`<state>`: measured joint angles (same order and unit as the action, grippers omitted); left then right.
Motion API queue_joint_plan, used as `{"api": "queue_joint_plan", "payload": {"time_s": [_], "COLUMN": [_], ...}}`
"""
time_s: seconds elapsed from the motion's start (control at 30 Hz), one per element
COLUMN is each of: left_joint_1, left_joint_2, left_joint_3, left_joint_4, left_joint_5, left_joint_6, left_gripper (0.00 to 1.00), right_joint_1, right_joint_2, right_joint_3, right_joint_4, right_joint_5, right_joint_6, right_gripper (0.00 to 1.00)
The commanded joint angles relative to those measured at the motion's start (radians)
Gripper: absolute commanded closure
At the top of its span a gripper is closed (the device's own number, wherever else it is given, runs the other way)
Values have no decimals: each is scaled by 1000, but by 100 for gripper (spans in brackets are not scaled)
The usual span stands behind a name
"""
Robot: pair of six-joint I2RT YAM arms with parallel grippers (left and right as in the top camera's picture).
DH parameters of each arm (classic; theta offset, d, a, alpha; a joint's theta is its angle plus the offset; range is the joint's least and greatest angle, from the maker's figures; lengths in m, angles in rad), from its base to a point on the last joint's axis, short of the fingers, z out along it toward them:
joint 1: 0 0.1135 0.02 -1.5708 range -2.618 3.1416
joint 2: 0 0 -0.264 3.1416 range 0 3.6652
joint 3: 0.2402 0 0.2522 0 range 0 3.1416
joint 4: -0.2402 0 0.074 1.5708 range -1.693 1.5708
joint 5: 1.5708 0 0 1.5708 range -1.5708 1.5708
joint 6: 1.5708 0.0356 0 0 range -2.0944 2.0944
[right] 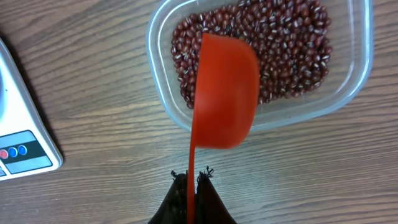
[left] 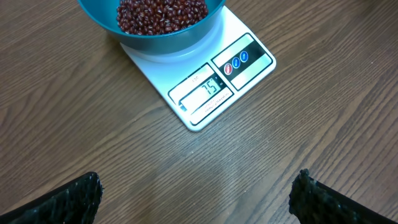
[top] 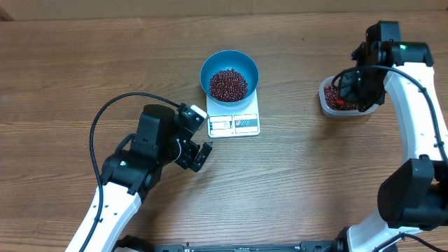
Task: Scoop item into bowl and weigh 150g on scale
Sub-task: 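Dig the red scoop into the tub beans and lift it filled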
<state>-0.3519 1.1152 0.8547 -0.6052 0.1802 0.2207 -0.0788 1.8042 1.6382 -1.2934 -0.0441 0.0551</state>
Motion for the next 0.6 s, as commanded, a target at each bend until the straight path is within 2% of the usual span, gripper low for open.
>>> {"api": "queue_joint_plan", "payload": {"time_s": [0.0,0.57], "left_joint_1": [-2,-2], "left_joint_2": [3,3], "left_joint_3": [-8,-8], "left_joint_4": [0,0], "left_joint_5": [12,12], "left_joint_6": [23,23], "left_gripper": [1,1], "right_joint_1": [-16,-29], "right_joint_2": [1,39], "right_joint_3": [-11,-82], "right_joint_4": [18,101], "right_joint_5": [-26,-66], "right_joint_6": [-5,-7], "right_gripper": [96,96]}}
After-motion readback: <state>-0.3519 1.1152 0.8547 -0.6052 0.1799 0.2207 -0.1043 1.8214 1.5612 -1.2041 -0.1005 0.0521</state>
